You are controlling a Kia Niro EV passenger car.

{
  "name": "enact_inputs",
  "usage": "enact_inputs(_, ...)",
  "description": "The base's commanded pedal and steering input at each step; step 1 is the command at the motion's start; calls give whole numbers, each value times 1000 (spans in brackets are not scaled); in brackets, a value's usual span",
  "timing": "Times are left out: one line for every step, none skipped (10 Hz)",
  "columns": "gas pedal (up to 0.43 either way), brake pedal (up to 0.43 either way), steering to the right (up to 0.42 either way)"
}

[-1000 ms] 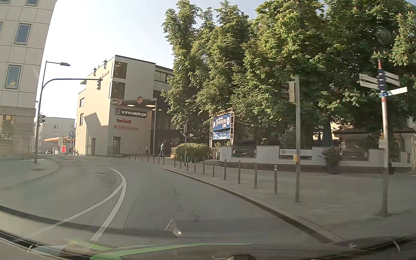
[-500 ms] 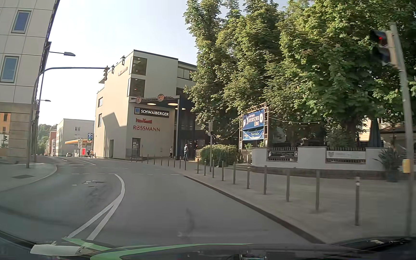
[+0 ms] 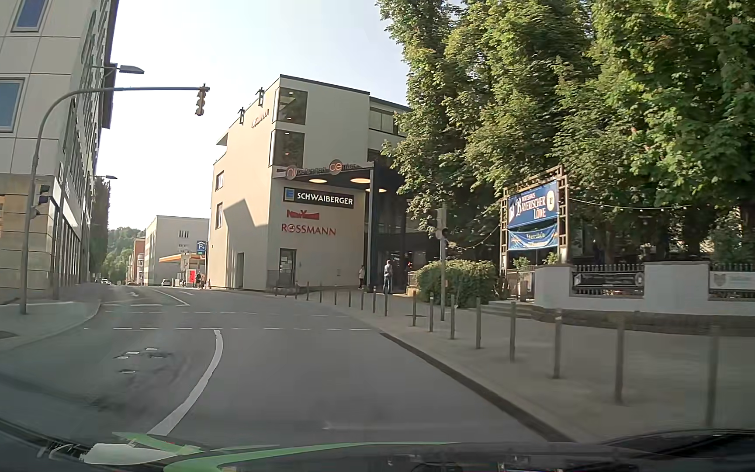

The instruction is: Follow the waypoints while adhering to traffic rules and regulations

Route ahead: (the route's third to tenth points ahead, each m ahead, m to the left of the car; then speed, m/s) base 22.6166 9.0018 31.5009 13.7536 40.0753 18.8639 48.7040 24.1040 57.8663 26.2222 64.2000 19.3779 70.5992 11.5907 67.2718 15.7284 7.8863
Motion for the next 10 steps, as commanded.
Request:
enact_inputs(118,0,-111)
enact_inputs(110,0,-109)
enact_inputs(110,0,-103)
enact_inputs(110,0,-97)
enact_inputs(110,0,-94)
enact_inputs(110,0,-93)
enact_inputs(110,0,-89)
enact_inputs(110,0,-86)
enact_inputs(110,0,-85)
enact_inputs(110,0,-84)
